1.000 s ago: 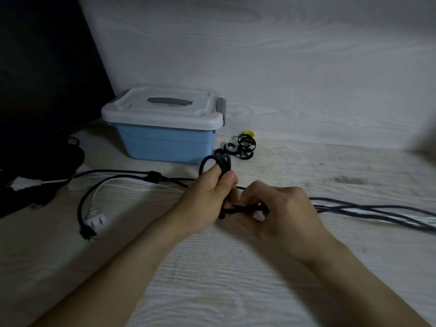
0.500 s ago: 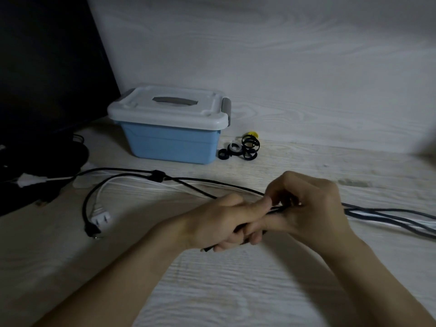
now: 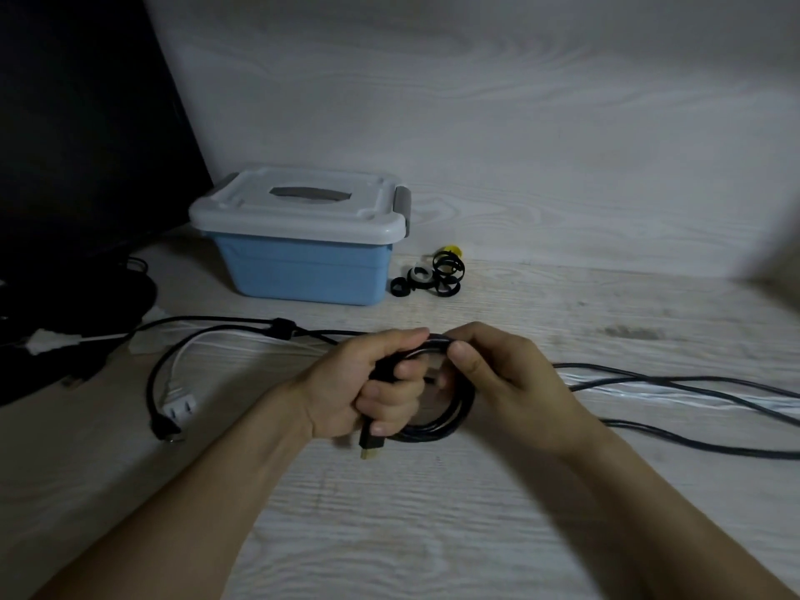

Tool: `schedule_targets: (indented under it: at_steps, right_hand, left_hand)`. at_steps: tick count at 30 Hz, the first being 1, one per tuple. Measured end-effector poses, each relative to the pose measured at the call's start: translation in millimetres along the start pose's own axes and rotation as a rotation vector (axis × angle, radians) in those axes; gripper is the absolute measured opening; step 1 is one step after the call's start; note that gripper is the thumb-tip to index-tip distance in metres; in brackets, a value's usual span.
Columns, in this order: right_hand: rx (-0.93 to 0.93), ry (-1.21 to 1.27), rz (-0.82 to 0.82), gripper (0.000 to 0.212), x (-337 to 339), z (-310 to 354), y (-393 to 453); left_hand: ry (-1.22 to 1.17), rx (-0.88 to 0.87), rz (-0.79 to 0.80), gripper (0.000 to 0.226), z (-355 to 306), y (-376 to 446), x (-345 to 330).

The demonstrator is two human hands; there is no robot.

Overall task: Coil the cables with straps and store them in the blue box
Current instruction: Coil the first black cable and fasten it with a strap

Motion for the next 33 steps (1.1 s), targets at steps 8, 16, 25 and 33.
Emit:
schedule_targets:
  at_steps: [8,16,25,33]
  right_hand:
    - [-0.168,0.207,-0.136,0.035,-3,2,2]
    - [-0.068,0.048,-0.264,0.031,-4,4,-2]
    - [0.006,-0.048,-0.316,0.031,-5,4,-2]
    - [0.07,-0.436,-0.326,0.034,29,3,-1]
  left_hand:
    - [-0.014,0.0,-0.057,0.027,5,3,-2]
    - [-0.175,-0.058,-0.135,0.034,13,14,-7]
    - [-0.089,-0.068,-0.29,0.039,9,13,-7]
    - [-0.218,-0.267,-0.455,0.037,-10,2,11]
Point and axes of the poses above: each hand's wrist, its own y-axis towards the middle knuckle, its own x-axis out of the back of the hand, z = x × y, the point moved 4 cm from there along y, towards the middle knuckle, and after that the axes turned 6 degrees about z, right-handed, at the moved point
